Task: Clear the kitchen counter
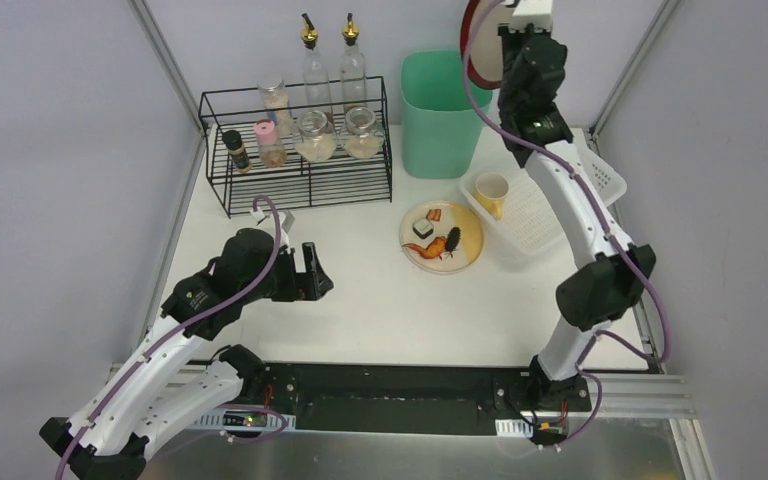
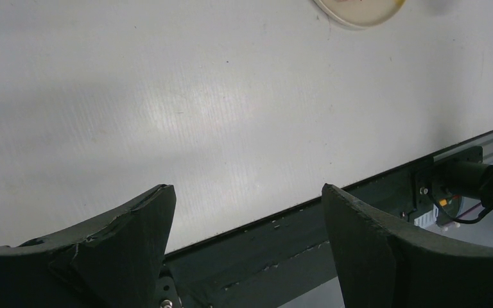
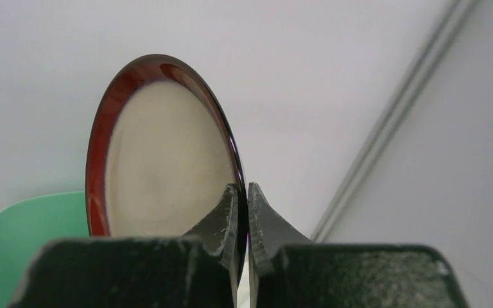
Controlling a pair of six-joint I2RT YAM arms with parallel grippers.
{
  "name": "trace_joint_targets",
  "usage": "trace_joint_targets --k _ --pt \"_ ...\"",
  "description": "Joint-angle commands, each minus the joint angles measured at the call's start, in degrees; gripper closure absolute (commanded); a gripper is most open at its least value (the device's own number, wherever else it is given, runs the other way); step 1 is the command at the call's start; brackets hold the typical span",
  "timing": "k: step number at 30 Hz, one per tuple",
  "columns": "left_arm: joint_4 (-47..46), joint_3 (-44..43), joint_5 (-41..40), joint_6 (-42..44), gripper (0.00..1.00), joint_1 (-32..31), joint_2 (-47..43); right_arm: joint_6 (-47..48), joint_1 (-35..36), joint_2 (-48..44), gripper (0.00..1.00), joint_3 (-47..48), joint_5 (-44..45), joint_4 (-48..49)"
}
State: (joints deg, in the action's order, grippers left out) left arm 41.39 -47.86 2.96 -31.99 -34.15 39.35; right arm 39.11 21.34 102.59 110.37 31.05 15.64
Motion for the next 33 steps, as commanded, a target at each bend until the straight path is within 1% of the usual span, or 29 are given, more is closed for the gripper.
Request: trace_joint_targets --k 1,4,8,11,13,16,19,27,33 --pt "0.4 -2.01 2.57 1.76 0.14 -0.3 -0.74 -11.26 -5.31 -12.14 1.0 -1.48 7.71 5.23" --pt "0.49 -1.86 3.1 2.56 0.14 -0.35 -0.75 -21.94 -10.75 -15.77 1.0 -4.03 8.37 -3.97" --pt "0.32 -1.51 5.19 3.17 0.13 -0.3 -0.94 -35.47 -17.93 -19.18 1.0 -5.9 6.78 -16.87" --pt "-0.04 -0.87 6.48 3.59 0.14 -0.3 -1.24 -45.16 -23.75 -20.72 1.0 -7.61 3.27 -26.71" --pt "-0.12 -0.61 7.1 3.83 0.14 -0.3 -1.5 -51.05 -28.02 -21.5 1.0 -10.37 -0.45 -29.84" --pt "-0.06 -0.24 7.3 3.89 0.13 -0.3 -1.87 -58.47 -34.14 -22.09 1.0 -15.94 -7.98 -30.64" --pt "-0.08 0.27 7.48 3.8 0.14 -0.3 -2.62 -63.25 -37.86 -21.39 1.0 -21.25 -13.12 -29.01" --pt "0.08 1.04 6.66 3.61 0.14 -0.3 -5.17 -67.33 -39.42 -18.65 1.0 -31.22 -17.91 -21.91" --pt "0.36 1.27 5.69 3.48 0.14 -0.3 -7.23 -69.21 -39.54 -15.67 1.0 -32.91 -20.71 -18.54"
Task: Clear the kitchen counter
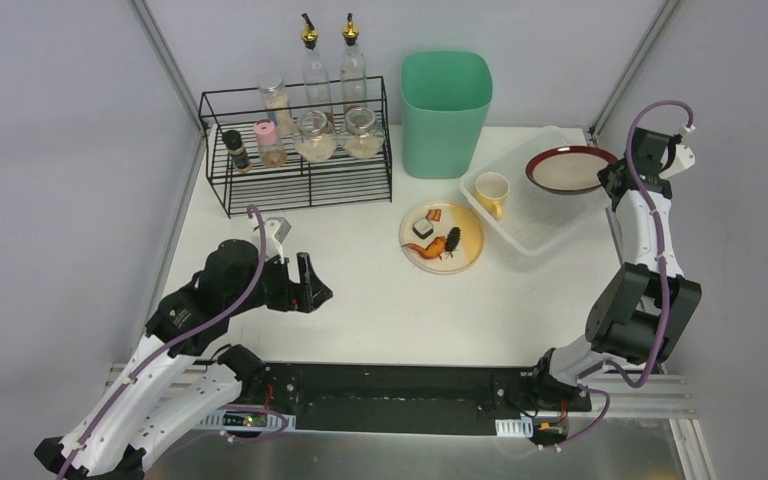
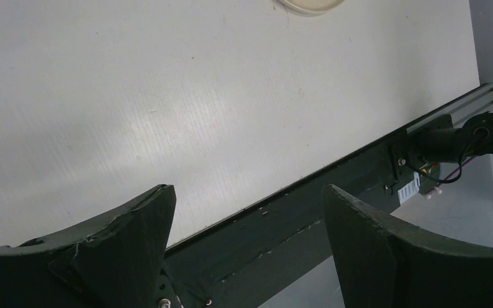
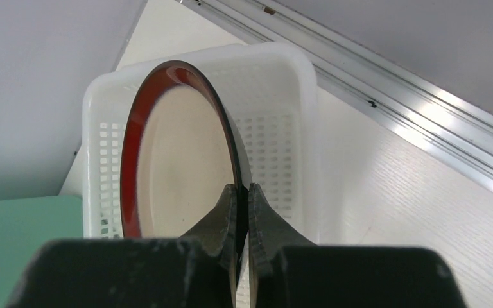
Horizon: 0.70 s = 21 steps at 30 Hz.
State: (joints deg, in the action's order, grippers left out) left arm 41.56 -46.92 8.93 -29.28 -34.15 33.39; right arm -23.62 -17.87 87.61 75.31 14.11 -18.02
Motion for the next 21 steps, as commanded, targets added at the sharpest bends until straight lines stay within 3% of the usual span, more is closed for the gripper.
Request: trace_joint_targets --k 1,21 --pt "0.31 0.26 -0.31 0.75 0.14 -0.3 -1.4 -6.94 -0.28 0.02 1.0 2.26 -3.95 15.19" --pt "0.98 1.12 -0.98 0.99 0.13 -0.3 -4.4 -6.34 3.78 6.89 1.0 -3.91 -3.99 21.43"
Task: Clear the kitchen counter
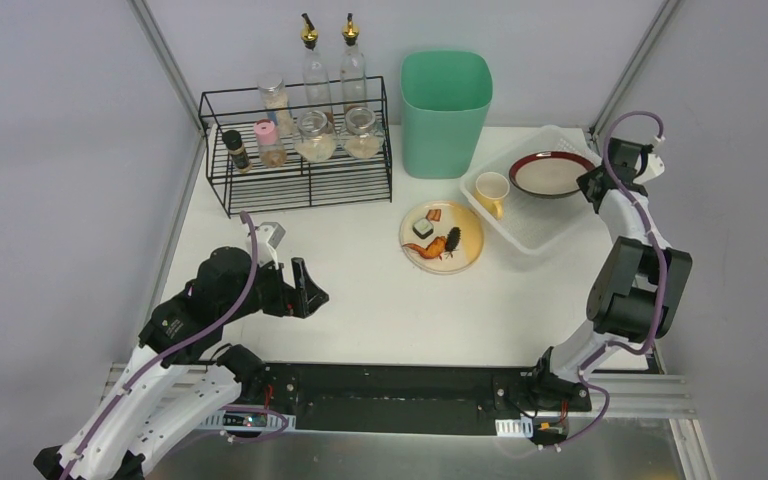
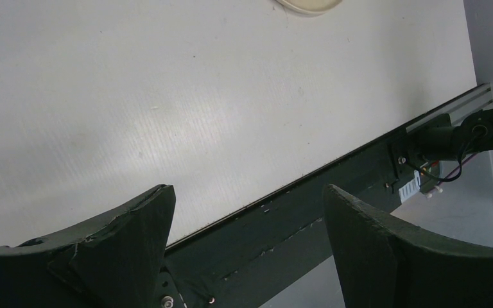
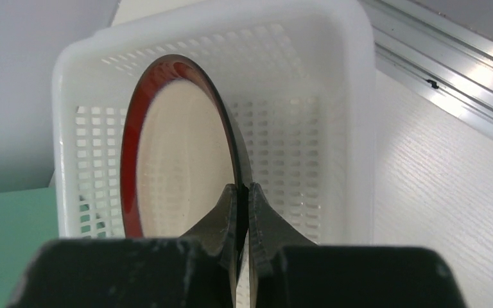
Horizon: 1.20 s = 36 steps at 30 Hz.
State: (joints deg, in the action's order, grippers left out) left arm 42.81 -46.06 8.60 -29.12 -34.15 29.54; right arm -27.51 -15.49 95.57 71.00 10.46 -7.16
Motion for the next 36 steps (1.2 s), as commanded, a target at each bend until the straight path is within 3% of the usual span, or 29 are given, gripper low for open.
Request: trace_joint_targets --k 1,16,21,25,29,36 --pt "-0.26 0.34 -0.62 0.8 0.13 -0.3 -0.55 -2.29 1.77 -0.74 1.0 0.15 -0.13 10.58" --pt "-0.27 0.45 -0.72 0.74 0.13 -0.31 -0.92 -1.68 3.4 3.13 1.0 -2.28 1.35 8.08" --pt "-0.26 0.51 -0.83 0.74 0.12 -0.31 -0.99 -1.4 3.36 4.26 0.65 -0.88 1.93 4.53" --pt "-0.27 0.51 -0.7 0.74 0.12 -0.3 -0.91 -1.28 3.36 5.01 0.47 1.24 1.95 1.19" --pt "-0.27 0.45 -0.66 0.83 0.12 -0.3 -0.72 -0.71 3.53 5.48 0.39 4.92 1.91 -3.32" --pt "-0.27 0.58 -0.45 0.83 0.12 -0.35 -0.82 4.07 3.88 10.26 0.28 17.92 6.45 -19.72"
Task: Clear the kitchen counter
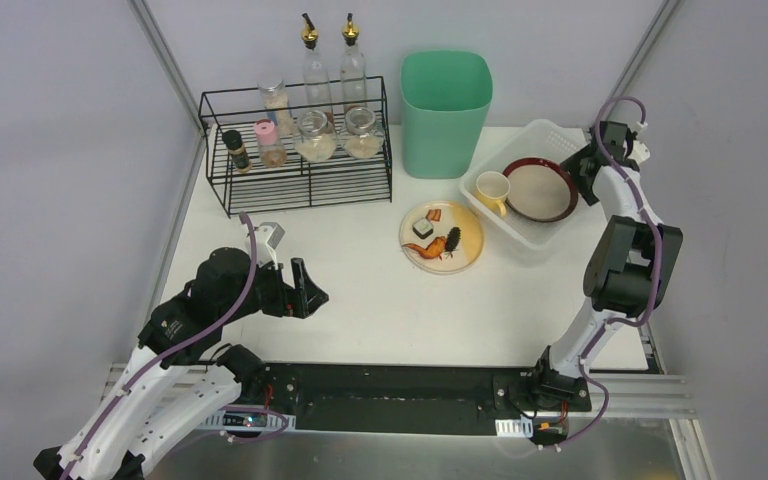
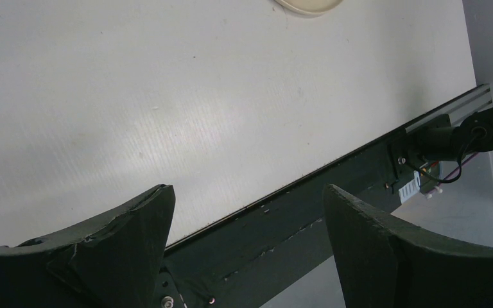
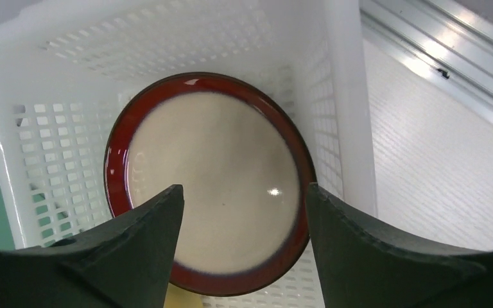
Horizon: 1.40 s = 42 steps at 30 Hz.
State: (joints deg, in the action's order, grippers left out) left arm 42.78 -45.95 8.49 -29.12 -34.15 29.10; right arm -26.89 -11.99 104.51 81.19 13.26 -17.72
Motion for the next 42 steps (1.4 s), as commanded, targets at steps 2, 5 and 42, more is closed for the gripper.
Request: trace_joint_targets --k 2,5,42 --pt "-0.25 0.47 -0.4 0.83 0.12 -0.3 -0.53 4.41 0.39 1.66 0.26 9.28 4.77 -11.29" --pt "-0.25 0.48 -0.41 0.82 0.12 -0.3 -0.83 4.55 0.39 0.73 0.25 9.5 4.89 -12.15" --pt "-0.2 0.58 -2.03 0.29 0.09 -0.3 -1.41 -6.26 31.92 -42.5 0.27 -32.48 -10.91 0.49"
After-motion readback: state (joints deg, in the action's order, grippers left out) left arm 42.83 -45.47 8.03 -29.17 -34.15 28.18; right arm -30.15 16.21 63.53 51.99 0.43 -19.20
